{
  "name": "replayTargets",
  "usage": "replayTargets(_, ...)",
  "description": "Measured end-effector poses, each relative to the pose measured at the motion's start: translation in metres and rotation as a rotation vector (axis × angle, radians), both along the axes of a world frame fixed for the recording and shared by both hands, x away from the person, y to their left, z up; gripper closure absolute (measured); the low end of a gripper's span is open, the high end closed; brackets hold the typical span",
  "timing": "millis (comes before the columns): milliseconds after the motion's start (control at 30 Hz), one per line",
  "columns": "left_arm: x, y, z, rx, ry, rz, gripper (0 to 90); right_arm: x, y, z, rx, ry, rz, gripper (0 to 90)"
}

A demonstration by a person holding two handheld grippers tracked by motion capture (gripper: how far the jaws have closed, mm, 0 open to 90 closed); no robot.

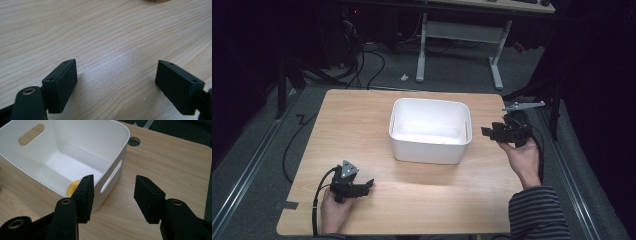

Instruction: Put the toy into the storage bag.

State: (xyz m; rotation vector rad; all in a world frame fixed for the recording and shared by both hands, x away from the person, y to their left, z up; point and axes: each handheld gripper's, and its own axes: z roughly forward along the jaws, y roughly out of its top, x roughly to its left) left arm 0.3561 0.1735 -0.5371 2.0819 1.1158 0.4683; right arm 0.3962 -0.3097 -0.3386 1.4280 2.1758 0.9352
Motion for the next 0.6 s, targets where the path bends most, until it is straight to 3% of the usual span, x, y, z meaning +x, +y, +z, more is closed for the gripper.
replayTargets(233, 0.000, 0.000, 0.000, 0.001, -0.001, -0.002, 18.0, -0.011, -0.014, -0.005, 0.024, -0.008, -0.015, 50.7)
replayTargets(600, 0.000, 0.000, 0.000, 0.002, 0.000, -0.003, 18.0, -0.028, -0.024, -0.013, 0.011, -0.017, -0.018, 50.1)
